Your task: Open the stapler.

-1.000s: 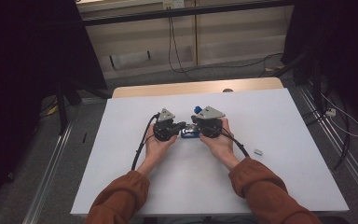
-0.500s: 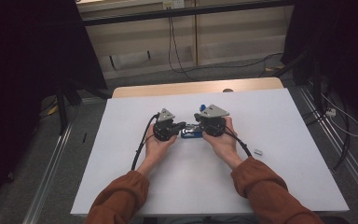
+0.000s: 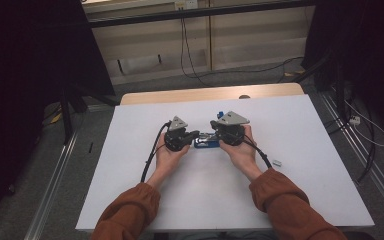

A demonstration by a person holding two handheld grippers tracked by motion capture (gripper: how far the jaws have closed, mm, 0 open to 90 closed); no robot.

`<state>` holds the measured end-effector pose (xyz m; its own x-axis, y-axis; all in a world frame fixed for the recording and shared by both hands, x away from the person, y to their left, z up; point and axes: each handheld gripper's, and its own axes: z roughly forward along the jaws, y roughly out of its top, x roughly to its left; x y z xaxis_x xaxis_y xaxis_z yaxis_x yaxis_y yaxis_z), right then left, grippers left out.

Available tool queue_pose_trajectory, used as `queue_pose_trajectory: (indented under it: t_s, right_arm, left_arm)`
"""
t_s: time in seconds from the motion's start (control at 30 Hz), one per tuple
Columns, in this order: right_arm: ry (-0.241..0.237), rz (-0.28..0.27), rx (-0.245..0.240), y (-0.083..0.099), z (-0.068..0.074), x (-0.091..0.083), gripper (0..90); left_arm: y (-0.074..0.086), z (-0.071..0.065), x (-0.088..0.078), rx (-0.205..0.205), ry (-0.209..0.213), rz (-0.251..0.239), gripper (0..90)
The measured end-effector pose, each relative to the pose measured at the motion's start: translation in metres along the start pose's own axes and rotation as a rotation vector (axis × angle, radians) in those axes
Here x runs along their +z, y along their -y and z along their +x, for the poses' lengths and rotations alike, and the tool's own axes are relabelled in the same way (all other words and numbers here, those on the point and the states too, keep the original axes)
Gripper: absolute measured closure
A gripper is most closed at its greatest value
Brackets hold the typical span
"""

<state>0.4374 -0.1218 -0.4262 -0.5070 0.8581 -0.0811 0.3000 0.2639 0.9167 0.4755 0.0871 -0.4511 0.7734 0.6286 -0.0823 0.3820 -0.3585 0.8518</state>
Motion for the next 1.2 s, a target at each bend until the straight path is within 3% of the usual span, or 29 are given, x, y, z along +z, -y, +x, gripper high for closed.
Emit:
queue_pose_trajectory:
  t_s: [1.2]
  right_arm:
    - [0.024,-0.010,0.022,0.008,-0.018,-0.014,90.0]
  left_arm:
    - [0.000,-0.001,0.000,0.006,-0.002,-0.001,90.0]
